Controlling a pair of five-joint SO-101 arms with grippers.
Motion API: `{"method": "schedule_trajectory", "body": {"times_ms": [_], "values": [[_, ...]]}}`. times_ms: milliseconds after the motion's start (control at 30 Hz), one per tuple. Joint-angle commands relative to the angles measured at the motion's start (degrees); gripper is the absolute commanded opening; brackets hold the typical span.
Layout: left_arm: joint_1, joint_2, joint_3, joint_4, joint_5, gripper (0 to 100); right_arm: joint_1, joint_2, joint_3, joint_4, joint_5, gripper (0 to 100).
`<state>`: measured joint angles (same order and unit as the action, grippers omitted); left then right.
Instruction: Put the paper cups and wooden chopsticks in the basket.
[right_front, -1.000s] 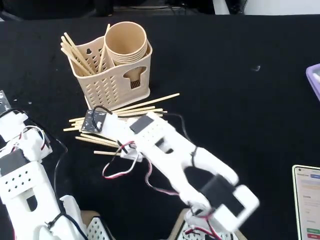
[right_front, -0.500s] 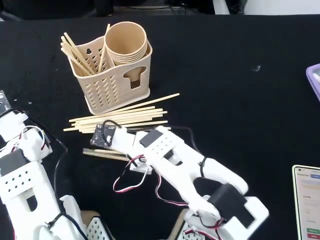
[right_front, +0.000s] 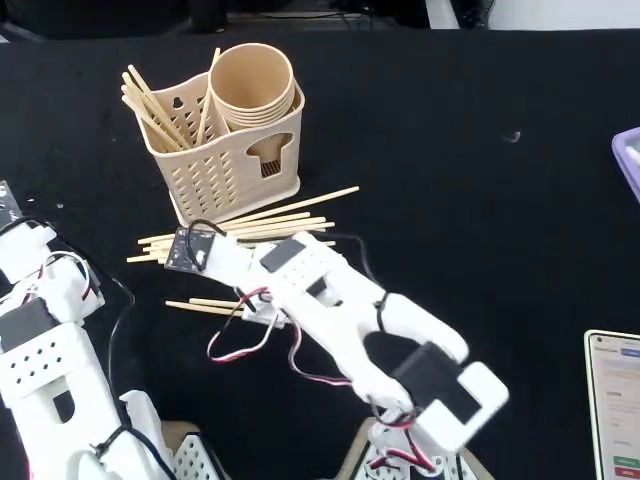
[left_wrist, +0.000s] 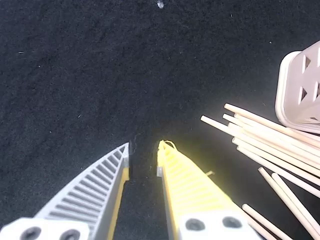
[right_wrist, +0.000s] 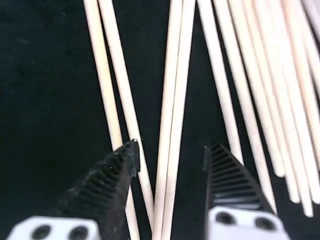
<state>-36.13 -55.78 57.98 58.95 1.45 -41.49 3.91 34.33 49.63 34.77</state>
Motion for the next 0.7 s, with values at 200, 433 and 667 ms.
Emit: {"method": "schedule_trajectory", "body": {"times_ms": [200,433,667], "values": [[0.04,-0.97,-0.66,-0.62,-0.26,10,0.97,6.81,-6.29,-0.97,0.18,11.9],[0.04,-0.97,-0.66,-0.62,-0.26,10,0.97,6.11,-6.9,2.46,0.35,1.2],[0.04,-0.97,-0.66,-0.62,-0.26,10,0.97,-3.65,-6.99,9.14,0.26,1.1]]}}
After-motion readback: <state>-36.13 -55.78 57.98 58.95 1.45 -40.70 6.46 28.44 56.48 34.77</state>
